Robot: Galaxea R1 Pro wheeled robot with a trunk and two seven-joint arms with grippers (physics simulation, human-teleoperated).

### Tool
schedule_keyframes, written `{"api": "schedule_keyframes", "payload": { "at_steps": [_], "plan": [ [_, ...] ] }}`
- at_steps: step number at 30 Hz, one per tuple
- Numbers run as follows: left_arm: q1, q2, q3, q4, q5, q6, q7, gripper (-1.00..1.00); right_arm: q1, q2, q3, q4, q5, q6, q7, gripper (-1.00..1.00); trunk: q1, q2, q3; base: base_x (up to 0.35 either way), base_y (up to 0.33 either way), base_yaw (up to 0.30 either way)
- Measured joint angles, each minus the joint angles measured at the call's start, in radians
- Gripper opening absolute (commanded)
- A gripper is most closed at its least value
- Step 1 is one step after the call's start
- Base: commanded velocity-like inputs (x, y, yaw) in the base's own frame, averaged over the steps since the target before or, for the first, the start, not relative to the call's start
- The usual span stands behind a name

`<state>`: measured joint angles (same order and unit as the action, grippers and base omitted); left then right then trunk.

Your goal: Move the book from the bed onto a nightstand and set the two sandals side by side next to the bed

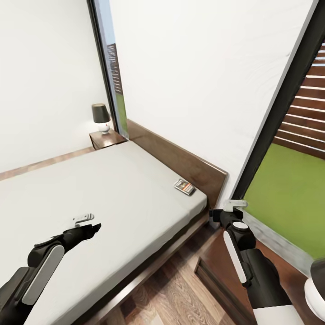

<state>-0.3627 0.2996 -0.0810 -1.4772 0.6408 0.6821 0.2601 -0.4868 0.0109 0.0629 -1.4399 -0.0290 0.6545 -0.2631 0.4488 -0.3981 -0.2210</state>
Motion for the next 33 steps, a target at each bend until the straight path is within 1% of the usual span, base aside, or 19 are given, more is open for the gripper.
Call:
{"api": "schedule_keyframes", "payload": {
  "at_steps": [4,8,14,18,26,29,33],
  "plan": [
    [0.000,0.000,0.000,0.001,-0.001,0.000,0.000,1.00,0.000,0.000,0.000,0.000,0.000,0.000,0.001,1.00,0.000,0.000,0.000,0.290,0.000,-0.021],
    [0.000,0.000,-0.001,0.001,-0.001,0.000,-0.001,1.00,0.000,0.000,0.001,0.000,0.000,0.000,0.003,1.00,0.000,0.000,0.000,0.091,0.000,-0.178],
    [-0.001,0.000,0.000,0.000,-0.002,0.000,-0.001,1.00,0.000,0.000,0.001,0.000,0.000,0.000,0.003,1.00,0.001,0.000,0.000,0.031,0.000,-0.247],
    [0.000,0.000,0.011,0.001,-0.004,-0.002,0.001,1.00,0.000,0.000,0.001,0.000,0.000,0.000,0.003,1.00,0.001,0.000,0.000,0.004,0.000,-0.278],
    [0.000,0.000,0.011,0.001,-0.004,-0.005,0.002,1.00,0.000,0.000,0.001,0.000,0.000,0.000,0.003,1.00,0.001,0.000,0.000,0.013,0.000,-0.282],
    [-0.001,0.000,0.007,0.001,-0.004,-0.005,0.002,1.00,0.000,0.000,0.001,0.000,0.000,0.000,0.003,1.00,0.000,0.000,0.000,0.140,0.000,-0.270],
    [0.000,0.000,0.005,0.001,-0.004,-0.005,0.001,1.00,0.000,0.000,0.001,0.000,0.000,0.000,0.003,1.00,0.000,0.000,0.000,0.262,0.000,-0.128]
  ]
}}
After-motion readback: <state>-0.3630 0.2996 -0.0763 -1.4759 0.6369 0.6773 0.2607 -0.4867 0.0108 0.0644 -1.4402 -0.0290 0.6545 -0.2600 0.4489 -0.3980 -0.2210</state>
